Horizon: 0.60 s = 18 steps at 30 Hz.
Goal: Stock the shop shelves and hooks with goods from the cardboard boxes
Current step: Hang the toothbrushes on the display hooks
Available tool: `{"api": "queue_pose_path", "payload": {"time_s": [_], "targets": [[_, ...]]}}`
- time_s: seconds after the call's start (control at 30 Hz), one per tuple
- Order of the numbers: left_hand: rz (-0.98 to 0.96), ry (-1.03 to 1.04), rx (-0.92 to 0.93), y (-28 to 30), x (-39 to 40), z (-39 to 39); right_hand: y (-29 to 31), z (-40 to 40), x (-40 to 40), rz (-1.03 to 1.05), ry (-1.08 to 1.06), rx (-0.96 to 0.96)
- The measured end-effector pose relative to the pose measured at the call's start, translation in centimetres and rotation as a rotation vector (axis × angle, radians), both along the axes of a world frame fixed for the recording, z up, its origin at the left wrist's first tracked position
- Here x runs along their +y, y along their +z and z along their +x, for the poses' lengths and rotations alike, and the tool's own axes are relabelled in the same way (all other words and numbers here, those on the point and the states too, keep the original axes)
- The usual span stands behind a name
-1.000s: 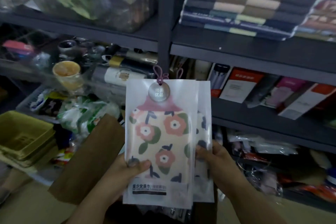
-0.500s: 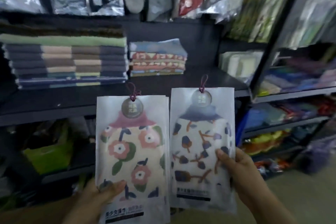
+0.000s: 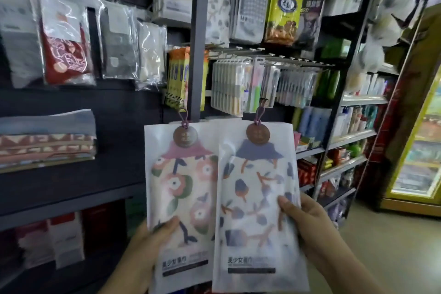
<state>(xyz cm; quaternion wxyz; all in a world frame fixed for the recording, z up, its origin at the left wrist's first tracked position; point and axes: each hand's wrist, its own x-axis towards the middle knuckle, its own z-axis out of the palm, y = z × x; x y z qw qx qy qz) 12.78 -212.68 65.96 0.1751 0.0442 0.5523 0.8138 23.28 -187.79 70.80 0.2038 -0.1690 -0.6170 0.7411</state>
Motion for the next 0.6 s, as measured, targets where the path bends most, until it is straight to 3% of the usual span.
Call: {"api": "queue_pose_path", "payload": {"time_s": [0.47,0.6], "targets": [[0.055,-0.064,0.166,6.2,16.5,-8.0,2.3,-12.4,11.6,0.058,-0.051,0.173],[0.057,0.065,0.231,9.1,20.2,-12.6,5.1,-17.7,15.7,0.121,-0.017,0.206]]}}
